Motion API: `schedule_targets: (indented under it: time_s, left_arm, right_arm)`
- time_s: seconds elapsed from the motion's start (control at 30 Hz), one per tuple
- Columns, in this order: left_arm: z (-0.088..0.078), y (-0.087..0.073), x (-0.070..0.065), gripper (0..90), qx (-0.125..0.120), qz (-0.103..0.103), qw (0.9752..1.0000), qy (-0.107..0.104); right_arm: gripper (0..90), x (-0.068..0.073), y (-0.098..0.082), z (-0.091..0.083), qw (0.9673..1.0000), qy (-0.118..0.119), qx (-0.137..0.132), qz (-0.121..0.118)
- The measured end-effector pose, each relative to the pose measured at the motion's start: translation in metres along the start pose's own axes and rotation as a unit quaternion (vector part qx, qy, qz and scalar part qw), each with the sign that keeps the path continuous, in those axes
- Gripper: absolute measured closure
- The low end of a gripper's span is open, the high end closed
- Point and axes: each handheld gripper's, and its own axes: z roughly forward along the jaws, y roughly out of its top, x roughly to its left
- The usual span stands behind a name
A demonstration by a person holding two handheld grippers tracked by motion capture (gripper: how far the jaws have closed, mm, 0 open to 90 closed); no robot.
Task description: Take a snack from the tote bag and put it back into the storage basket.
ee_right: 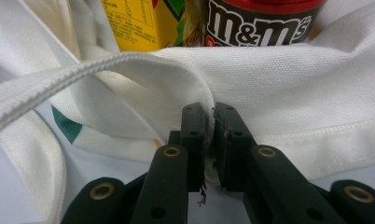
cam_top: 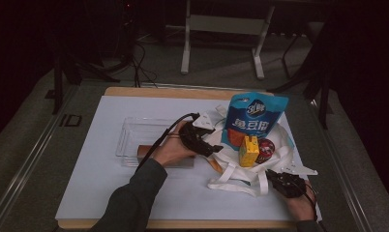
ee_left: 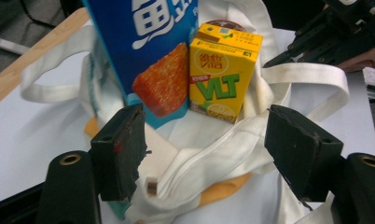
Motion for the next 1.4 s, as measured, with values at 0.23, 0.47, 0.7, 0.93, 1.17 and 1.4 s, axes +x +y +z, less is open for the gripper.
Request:
schedule_targets:
  time_s: [0.23, 0.47, 0.7, 0.93, 1.17, 1.4]
  left_arm:
    - [0.006, 0.007, -0.002, 28.4, -0.003, -0.004, 0.9999, -0.010]
    - [0.015, 0.011, -0.004, 27.2, -0.003, -0.006, 0.9999, -0.011]
    - [0.026, 0.016, -0.006, 26.8, -0.007, -0.005, 0.9997, -0.025]
    - [0.038, 0.023, -0.010, 26.5, -0.004, 0.001, 0.9994, -0.034]
    - [0.046, 0.026, -0.012, 26.4, -0.002, 0.007, 0.9992, -0.040]
    - [0.054, 0.031, -0.013, 25.5, -0.003, 0.004, 0.9987, -0.051]
  right_arm:
    - [82.4, 0.000, 0.000, 0.000, 1.0000, 0.000, 0.000, -0.001]
    - [82.4, 0.000, 0.000, 0.000, 1.0000, 0.000, -0.001, 0.000]
    - [82.4, 0.000, 0.000, 0.000, 1.0000, 0.000, -0.001, 0.000]
    - [82.4, 0.000, 0.000, 0.000, 1.0000, 0.001, -0.002, -0.001]
    - [82.4, -0.001, 0.000, 0.000, 1.0000, 0.001, -0.001, -0.002]
    - [82.4, -0.001, 0.000, 0.000, 1.0000, 0.001, -0.002, -0.002]
